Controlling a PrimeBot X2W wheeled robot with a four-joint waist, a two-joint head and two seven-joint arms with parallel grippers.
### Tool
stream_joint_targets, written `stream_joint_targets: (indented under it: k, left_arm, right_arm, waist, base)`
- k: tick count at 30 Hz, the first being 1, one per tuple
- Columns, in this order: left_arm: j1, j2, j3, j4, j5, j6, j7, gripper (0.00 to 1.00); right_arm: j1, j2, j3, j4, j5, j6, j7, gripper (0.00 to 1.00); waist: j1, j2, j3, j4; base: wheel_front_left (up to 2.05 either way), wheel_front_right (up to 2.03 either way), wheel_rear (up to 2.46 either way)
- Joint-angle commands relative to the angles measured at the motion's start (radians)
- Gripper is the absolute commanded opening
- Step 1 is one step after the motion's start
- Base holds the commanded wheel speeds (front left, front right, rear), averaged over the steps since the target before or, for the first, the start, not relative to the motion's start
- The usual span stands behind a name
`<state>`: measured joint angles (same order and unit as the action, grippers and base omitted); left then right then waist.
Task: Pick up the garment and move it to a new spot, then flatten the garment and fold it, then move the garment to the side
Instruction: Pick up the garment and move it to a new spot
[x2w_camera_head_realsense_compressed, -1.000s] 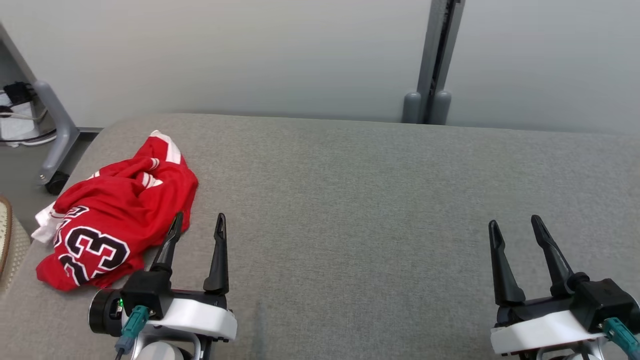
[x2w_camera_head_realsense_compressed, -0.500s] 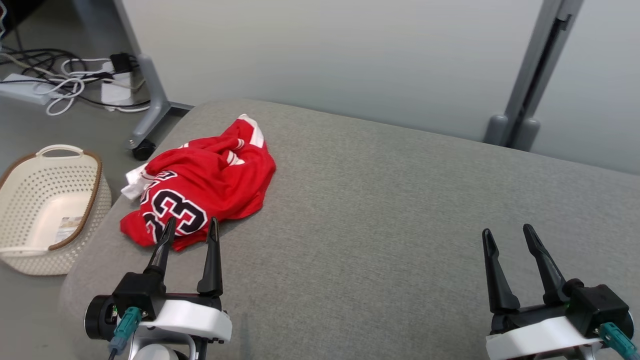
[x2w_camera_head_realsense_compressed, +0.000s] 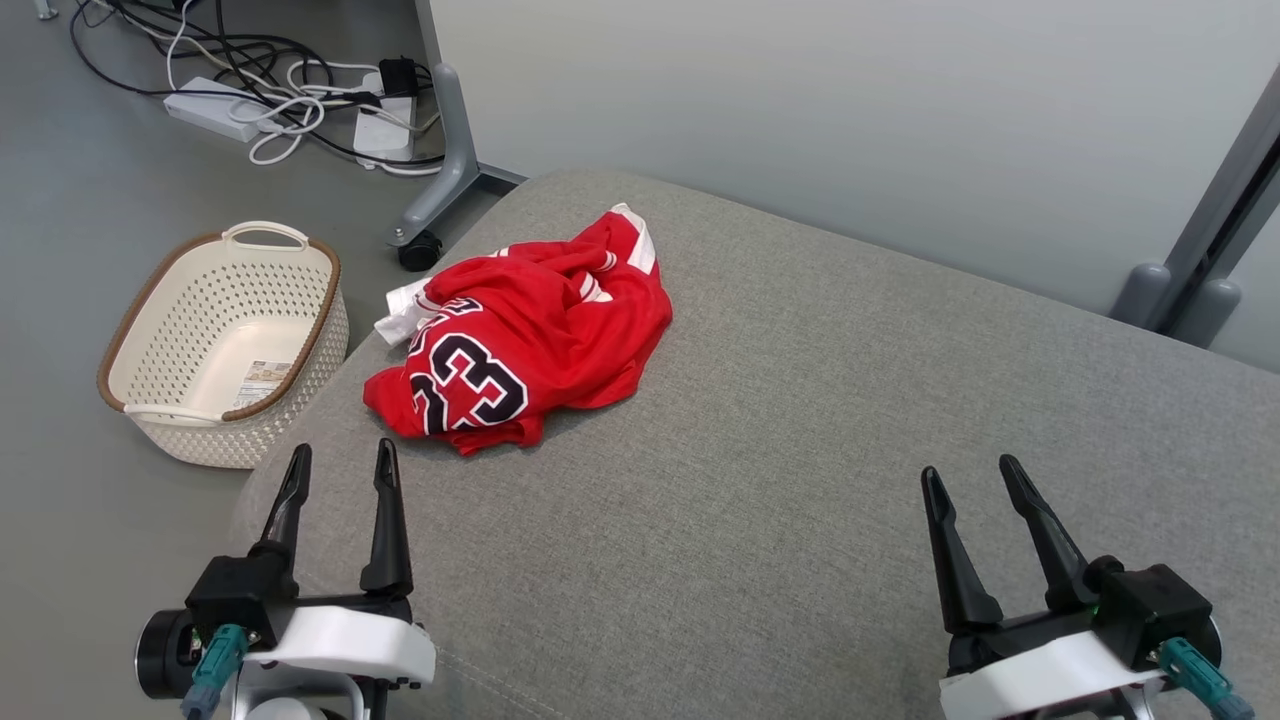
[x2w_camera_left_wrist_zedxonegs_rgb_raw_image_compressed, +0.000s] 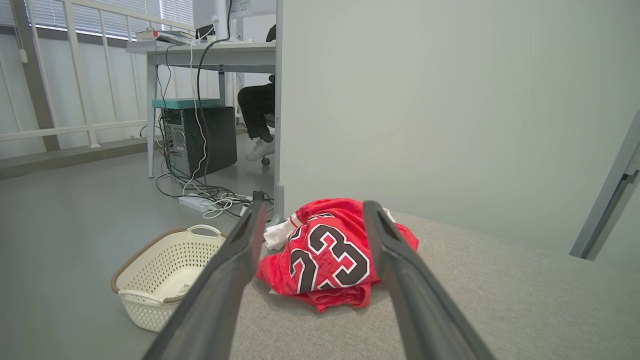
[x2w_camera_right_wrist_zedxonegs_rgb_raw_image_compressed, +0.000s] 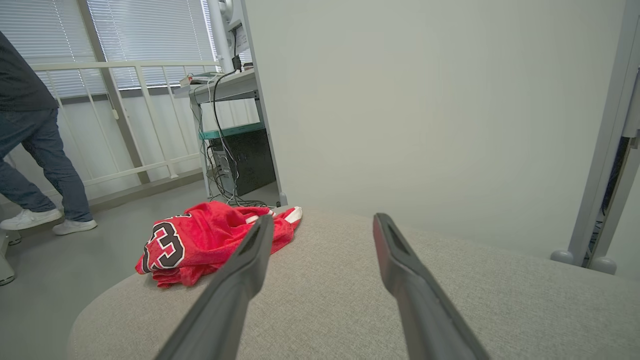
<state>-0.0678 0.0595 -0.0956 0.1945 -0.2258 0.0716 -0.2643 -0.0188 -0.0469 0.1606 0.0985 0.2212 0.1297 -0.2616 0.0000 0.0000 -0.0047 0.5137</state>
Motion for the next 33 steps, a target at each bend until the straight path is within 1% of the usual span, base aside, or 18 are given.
stream_joint_targets:
  k: [1, 6, 9, 11, 16, 19, 20, 22, 24, 26, 30, 33]
  left_arm:
    - [0.004, 0.005, 0.005, -0.007, -0.007, 0.006, 0.000, 1.00]
    - [-0.001, 0.006, 0.014, -0.024, -0.023, 0.006, 0.000, 1.00]
    - [-0.026, 0.017, 0.013, -0.039, -0.036, -0.010, 0.022, 1.00]
    - [-0.048, 0.025, 0.012, -0.046, -0.054, -0.027, 0.066, 1.00]
    - [-0.167, 0.080, 0.023, -0.049, -0.093, -0.064, 0.224, 1.00]
    - [-0.266, 0.115, 0.048, -0.013, -0.137, -0.072, 0.341, 1.00]
    - [-0.299, 0.111, 0.061, 0.008, -0.172, -0.079, 0.388, 1.00]
    - [-0.371, 0.148, 0.058, 0.051, -0.173, -0.087, 0.472, 1.00]
    - [-0.436, 0.155, 0.062, 0.106, -0.214, -0.096, 0.559, 1.00]
    - [-0.508, 0.183, 0.067, 0.168, -0.229, -0.100, 0.632, 1.00]
    - [-0.628, 0.216, 0.066, 0.313, -0.270, -0.126, 0.767, 1.00]
    - [-0.711, 0.242, 0.076, 0.407, -0.304, -0.144, 0.836, 1.00]
  right_arm:
    - [-0.008, -0.007, 0.000, 0.002, 0.003, 0.002, -0.005, 1.00]
    - [-0.016, -0.006, 0.010, 0.011, 0.004, 0.002, -0.005, 1.00]
    - [-0.009, -0.006, 0.009, 0.011, 0.006, 0.002, -0.005, 1.00]
    - [0.001, -0.006, 0.002, 0.006, 0.005, 0.002, -0.005, 1.00]
    - [-0.001, -0.009, 0.007, -0.008, -0.005, 0.002, -0.004, 1.00]
    - [-0.016, -0.010, 0.011, -0.018, -0.013, 0.002, 0.001, 1.00]
    - [-0.021, -0.011, 0.014, -0.023, -0.013, 0.002, 0.002, 1.00]
    - [-0.031, -0.018, 0.018, -0.032, -0.024, 0.002, 0.006, 1.00]
    - [-0.047, -0.020, 0.027, -0.045, -0.028, 0.002, 0.015, 1.00]
    - [-0.065, -0.025, 0.029, -0.054, -0.030, 0.002, 0.024, 1.00]
    - [-0.101, -0.032, 0.035, -0.071, -0.038, 0.002, 0.031, 1.00]
    - [-0.129, -0.038, 0.041, -0.076, -0.046, 0.002, 0.034, 1.00]
  waist:
    - [0.0000, 0.0000, 0.004, 0.002]
    - [0.0000, 0.0000, 0.007, 0.002]
    - [0.0000, 0.0000, 0.006, -0.001]
    - [0.0000, 0.0000, 0.006, -0.005]
    - [0.0000, 0.0000, 0.037, -0.040]
    - [0.0000, 0.0000, 0.064, -0.069]
    - [0.0000, 0.0000, 0.074, -0.081]
    - [0.0000, 0.0000, 0.095, -0.102]
    - [0.0000, 0.0000, 0.121, -0.124]
    - [0.0000, 0.0000, 0.148, -0.147]
    - [0.0000, 0.0000, 0.206, -0.196]
    - [0.0000, 0.0000, 0.247, -0.235]
  base:
    - [0.00, 0.00, 0.00]
    - [0.00, 0.00, 0.00]
    - [0.00, 0.00, 0.00]
    - [0.00, 0.00, 0.00]
    - [0.00, 0.00, 0.00]
    - [0.00, 0.00, 0.00]
    - [0.00, 0.00, 0.00]
    - [0.00, 0.00, 0.00]
    - [0.00, 0.00, 0.00]
    - [0.00, 0.00, 0.00]
    - [0.00, 0.00, 0.00]
    - [0.00, 0.00, 0.00]
